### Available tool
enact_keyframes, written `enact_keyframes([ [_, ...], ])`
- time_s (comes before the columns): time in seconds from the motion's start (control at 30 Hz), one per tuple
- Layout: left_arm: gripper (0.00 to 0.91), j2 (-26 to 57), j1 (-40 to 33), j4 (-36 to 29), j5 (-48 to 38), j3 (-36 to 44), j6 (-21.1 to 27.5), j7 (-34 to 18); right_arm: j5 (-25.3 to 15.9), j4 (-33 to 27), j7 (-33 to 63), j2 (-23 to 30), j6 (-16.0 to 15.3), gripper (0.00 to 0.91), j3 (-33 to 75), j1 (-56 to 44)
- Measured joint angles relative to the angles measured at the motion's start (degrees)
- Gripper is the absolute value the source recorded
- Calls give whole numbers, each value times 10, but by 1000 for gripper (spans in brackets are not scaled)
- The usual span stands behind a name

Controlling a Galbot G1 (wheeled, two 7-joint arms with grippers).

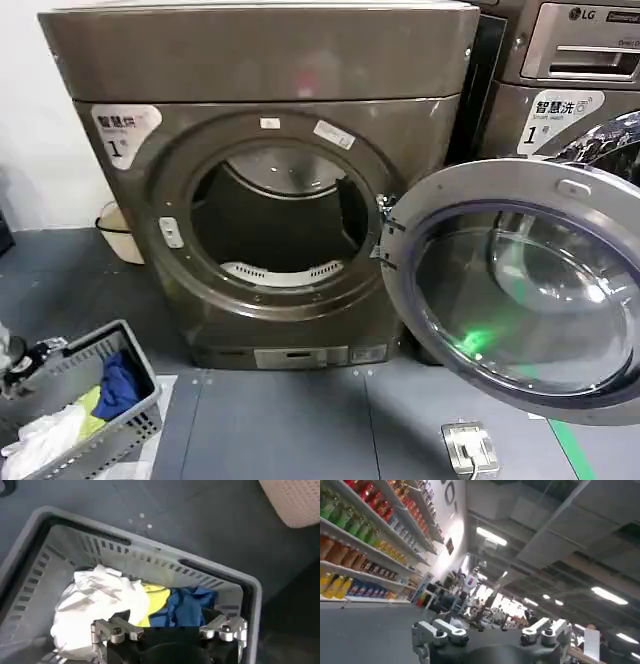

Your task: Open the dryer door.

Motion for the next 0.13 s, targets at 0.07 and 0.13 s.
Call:
enact_keyframes([
  [0.07, 907, 0, 2, -1, 0, -1, 0, 0, -1, 1, 0, 0, 0, 907, 0, 1],
  [0.13, 907, 0, 2, -1, -1, -2, 0, 1, -1, 2, 1, 0, 0, 907, -1, 1],
])
